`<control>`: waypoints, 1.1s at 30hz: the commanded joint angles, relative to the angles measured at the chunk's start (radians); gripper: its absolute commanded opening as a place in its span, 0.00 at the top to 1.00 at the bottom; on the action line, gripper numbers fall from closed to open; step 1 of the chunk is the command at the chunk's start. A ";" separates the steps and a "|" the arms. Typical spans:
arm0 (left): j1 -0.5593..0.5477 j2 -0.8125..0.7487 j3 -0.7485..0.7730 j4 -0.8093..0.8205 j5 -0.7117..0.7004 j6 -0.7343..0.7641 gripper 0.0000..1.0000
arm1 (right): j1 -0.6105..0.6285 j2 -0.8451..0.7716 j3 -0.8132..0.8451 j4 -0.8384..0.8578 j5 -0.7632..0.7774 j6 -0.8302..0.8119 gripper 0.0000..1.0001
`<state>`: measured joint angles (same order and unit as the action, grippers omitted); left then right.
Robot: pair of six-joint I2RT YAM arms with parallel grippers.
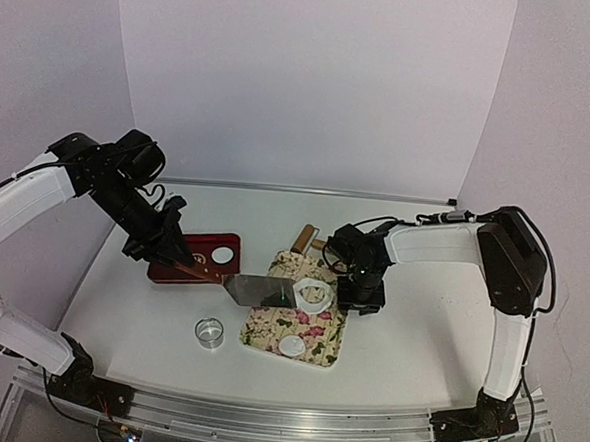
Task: Roll out the dumpling wrappers from the dough
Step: Adjust the plate at the center of the board, then scoop the dumpling wrapper from the work surface.
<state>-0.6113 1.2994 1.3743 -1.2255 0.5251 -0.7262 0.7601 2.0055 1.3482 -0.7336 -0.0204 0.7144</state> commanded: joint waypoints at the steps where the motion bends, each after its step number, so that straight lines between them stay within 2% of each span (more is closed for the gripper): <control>1: 0.004 0.021 0.079 -0.108 0.043 0.127 1.00 | -0.042 0.026 0.024 -0.043 0.022 -0.100 0.81; 6: 0.002 0.068 0.108 -0.184 0.032 0.203 1.00 | -0.083 0.053 0.047 -0.040 -0.010 -0.231 0.94; 14: -0.068 0.157 0.133 -0.164 -0.008 0.179 1.00 | -0.154 0.079 0.106 -0.026 -0.056 -0.361 0.95; 24: -0.123 0.247 0.208 -0.204 -0.027 0.159 1.00 | -0.160 0.102 0.125 -0.013 -0.118 -0.365 0.94; 28: -0.127 0.236 0.223 -0.207 0.000 0.144 1.00 | -0.160 0.098 0.122 -0.011 -0.120 -0.370 0.94; 33: -0.127 0.197 0.161 -0.208 0.030 0.127 1.00 | -0.161 0.089 0.120 -0.012 -0.125 -0.371 0.94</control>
<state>-0.7349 1.5487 1.5425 -1.3543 0.5118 -0.5850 0.5995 2.0789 1.4555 -0.7341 -0.1415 0.3579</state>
